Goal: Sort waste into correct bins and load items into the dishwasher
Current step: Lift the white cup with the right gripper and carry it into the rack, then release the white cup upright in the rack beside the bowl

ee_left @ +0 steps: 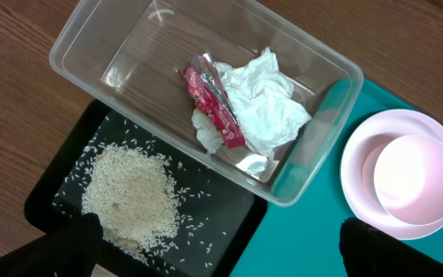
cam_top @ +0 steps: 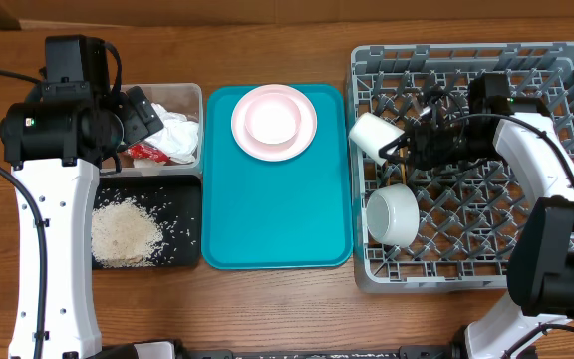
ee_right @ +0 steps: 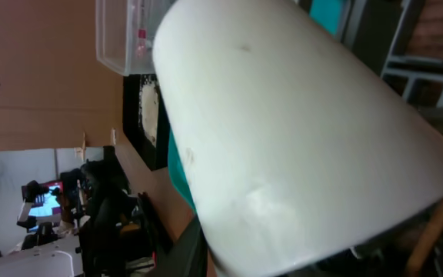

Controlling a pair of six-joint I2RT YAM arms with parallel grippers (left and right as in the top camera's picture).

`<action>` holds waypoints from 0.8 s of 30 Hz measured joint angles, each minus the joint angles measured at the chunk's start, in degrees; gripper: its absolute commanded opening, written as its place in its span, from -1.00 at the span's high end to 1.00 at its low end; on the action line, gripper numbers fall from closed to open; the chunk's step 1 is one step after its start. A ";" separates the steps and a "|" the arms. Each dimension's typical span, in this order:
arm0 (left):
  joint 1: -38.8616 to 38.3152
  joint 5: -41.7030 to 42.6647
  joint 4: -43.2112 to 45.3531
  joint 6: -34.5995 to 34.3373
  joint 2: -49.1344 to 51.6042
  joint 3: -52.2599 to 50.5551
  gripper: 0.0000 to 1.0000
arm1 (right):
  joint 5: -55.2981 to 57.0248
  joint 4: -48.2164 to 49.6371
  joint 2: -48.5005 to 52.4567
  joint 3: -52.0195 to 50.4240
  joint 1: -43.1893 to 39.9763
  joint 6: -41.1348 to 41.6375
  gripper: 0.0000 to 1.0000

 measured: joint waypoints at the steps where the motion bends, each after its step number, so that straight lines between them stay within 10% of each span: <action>1: 0.00 0.00 0.00 0.00 0.00 0.00 -1.00 | 0.44 -0.66 0.00 0.00 0.00 -0.04 0.74; 24: 0.00 0.00 0.00 0.00 0.00 0.00 -1.00 | 22.40 -9.68 -5.35 0.04 -0.04 7.48 0.39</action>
